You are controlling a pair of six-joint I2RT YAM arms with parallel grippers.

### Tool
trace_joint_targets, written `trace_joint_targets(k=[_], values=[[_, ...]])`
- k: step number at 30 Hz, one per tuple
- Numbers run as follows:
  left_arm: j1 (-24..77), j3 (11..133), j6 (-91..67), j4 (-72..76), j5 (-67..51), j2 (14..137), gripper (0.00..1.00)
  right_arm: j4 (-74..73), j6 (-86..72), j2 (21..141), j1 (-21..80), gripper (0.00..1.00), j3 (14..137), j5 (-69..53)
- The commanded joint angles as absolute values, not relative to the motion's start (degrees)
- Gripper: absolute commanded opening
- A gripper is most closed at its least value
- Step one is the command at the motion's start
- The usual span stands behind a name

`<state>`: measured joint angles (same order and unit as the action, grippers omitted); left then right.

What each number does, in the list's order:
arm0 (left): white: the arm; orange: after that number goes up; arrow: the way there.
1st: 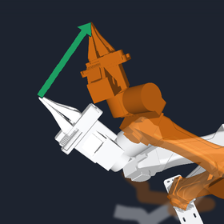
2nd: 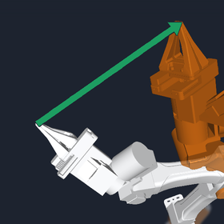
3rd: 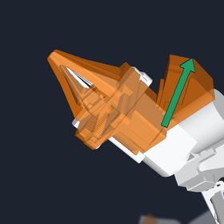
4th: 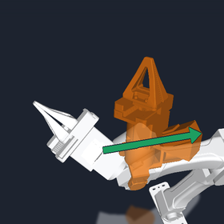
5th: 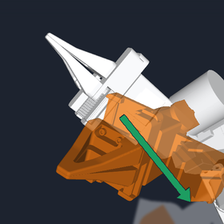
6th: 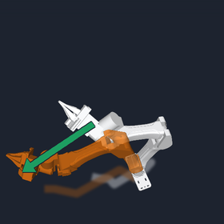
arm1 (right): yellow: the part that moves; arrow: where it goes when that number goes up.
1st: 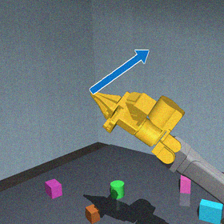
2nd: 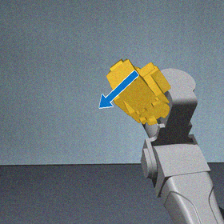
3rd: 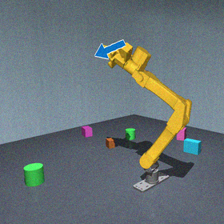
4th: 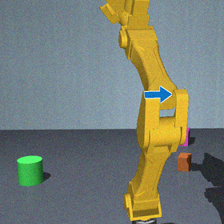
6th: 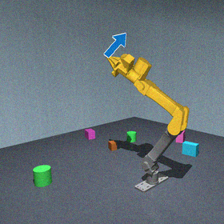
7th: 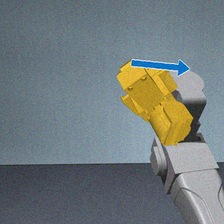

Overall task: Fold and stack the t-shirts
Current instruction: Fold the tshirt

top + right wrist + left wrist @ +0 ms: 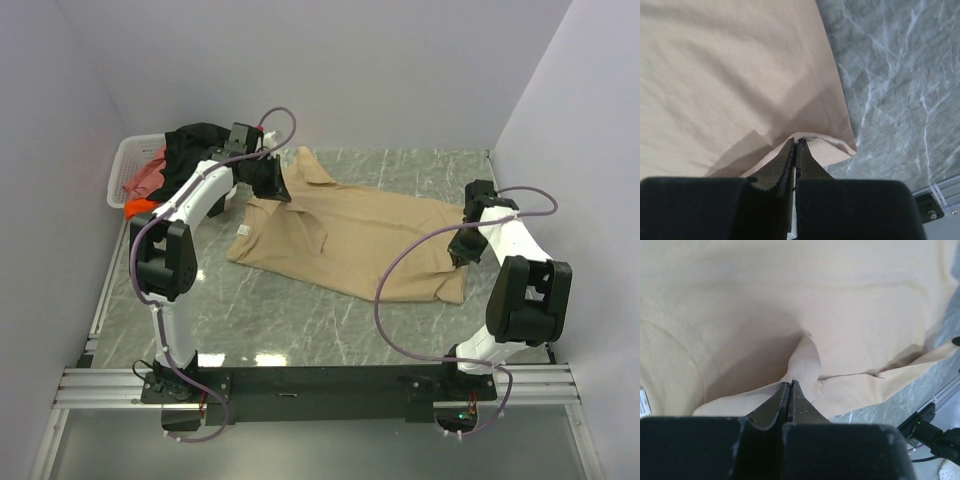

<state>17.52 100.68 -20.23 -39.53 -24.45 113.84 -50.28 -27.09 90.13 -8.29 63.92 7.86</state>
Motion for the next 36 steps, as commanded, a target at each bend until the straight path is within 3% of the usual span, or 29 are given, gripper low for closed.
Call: trace_joint_targets(k=[1, 11, 36], values=[[16.53, 103.01, -17.67, -35.95, -30.23, 113.03, 0.00, -50.62, -25.58, 90.52, -8.79, 0.00, 68.02, 8.44], [13.89, 100.29, -18.46, -30.42, -36.30, 111.45, 0.00, -51.33, -25.14, 90.96, -9.84, 0.00, 69.96, 8.61], [9.58, 95.28, -23.20, -21.00, -38.32, 109.42, 0.00, -51.42, -25.31, 93.70, -10.19, 0.00, 72.42, 9.67]])
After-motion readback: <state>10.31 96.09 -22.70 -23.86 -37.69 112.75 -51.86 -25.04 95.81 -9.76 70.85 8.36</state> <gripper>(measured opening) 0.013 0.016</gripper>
